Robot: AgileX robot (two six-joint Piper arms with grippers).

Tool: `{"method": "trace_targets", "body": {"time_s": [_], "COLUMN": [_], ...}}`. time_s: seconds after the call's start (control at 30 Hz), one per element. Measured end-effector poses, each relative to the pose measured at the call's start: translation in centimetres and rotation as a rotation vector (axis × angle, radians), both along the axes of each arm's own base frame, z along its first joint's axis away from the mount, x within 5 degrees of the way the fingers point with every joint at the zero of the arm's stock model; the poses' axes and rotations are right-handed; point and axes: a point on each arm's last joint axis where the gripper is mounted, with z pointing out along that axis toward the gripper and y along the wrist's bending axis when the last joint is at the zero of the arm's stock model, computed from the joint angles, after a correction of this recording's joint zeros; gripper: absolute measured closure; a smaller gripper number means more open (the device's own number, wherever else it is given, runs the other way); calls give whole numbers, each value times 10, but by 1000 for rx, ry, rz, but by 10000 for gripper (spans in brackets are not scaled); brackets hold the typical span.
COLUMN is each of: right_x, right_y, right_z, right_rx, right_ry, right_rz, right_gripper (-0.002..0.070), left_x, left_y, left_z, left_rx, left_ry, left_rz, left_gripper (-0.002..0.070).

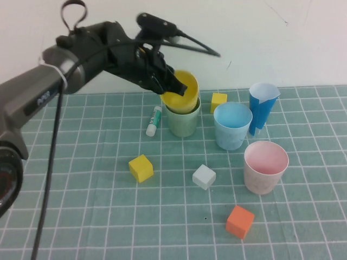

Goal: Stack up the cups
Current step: Place the yellow cup on the green cup, then pick up the pink cup

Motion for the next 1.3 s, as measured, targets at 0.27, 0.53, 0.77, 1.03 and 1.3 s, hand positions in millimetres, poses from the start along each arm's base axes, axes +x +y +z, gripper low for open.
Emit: {"method": "trace_targets", "body": {"time_s": [0.27,0.53,0.77,1.03,1.3], "right_x": [0,-1,-4,-11,1], "right_y": [0,3,6,11,16], "right_z": [0,3,34,67,97], "right_rx": [8,52,49,99,81], "right_ry": [0,1,-67,-146,-115], "right_rz": [0,19,57,99,171], "right_gripper": [679,679,679,679,679], "left_x": [3,-14,-62,-133,-220], "left_y": [-9,2,21,55,95], "left_z": [6,61,142,191,177], "left_rx": [46,34,-49,-32,-22], "left_ry": [-132,-257,-343,-457,-577], "left_rz": [5,18,54,91,115], "left_gripper": [298,614,670,673,673]}}
